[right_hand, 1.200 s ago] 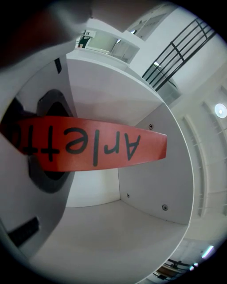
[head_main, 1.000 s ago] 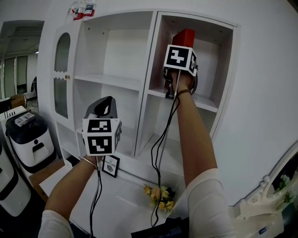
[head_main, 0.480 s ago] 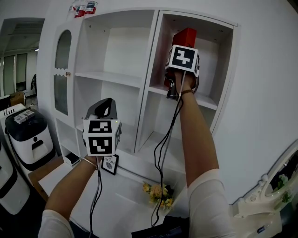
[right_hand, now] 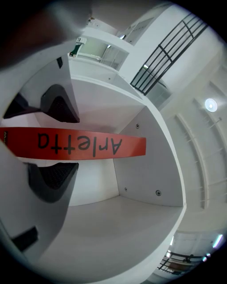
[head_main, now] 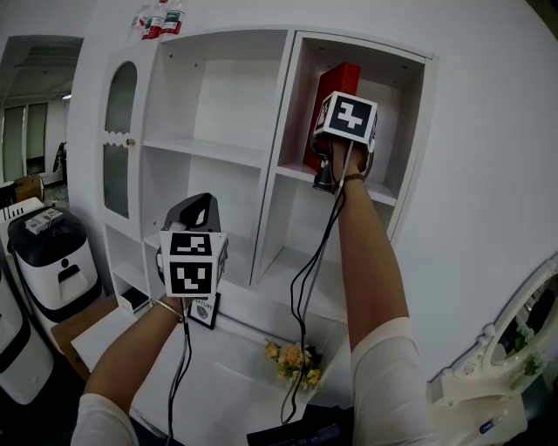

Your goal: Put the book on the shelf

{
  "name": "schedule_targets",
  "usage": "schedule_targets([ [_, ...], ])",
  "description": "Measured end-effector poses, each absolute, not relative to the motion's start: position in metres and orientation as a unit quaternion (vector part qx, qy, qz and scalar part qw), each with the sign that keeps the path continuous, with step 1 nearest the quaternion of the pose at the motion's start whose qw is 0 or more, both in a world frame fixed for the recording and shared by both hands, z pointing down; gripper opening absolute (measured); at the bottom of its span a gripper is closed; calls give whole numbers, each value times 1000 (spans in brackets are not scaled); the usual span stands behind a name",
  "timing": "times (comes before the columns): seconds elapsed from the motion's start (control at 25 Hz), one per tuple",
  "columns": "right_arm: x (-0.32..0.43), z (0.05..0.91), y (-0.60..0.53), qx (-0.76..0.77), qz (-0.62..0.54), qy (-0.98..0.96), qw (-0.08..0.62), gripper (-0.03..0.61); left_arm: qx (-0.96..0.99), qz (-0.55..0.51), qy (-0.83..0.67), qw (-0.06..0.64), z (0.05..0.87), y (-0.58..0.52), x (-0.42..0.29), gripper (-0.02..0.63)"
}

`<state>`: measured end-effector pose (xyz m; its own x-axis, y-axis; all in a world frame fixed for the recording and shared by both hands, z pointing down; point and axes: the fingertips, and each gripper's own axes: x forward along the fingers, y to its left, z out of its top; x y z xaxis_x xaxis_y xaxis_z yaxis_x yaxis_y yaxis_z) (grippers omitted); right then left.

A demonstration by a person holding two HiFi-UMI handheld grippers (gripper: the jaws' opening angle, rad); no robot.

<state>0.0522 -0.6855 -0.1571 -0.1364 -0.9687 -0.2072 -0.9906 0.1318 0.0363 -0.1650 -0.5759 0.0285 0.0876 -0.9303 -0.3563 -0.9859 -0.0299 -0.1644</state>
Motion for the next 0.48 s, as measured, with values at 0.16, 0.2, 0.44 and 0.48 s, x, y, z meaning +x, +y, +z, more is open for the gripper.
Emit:
schedule_targets([
  [0.16, 53, -155, -673, -652, 89, 749, 75, 288, -717, 72, 668, 184, 33, -567, -163, 8],
  [0.2, 53, -156, -668, -651, 92, 749, 82, 288, -719, 71, 667, 185, 33, -564, -162, 8],
  [0.44, 54, -155, -640, -651, 102, 745, 98, 288, -725, 71, 658, 189, 38, -546, -157, 8],
  [0.48, 54, -153, -635, -652, 105, 745, 99, 288, -726, 71, 657, 189, 40, -543, -157, 8],
])
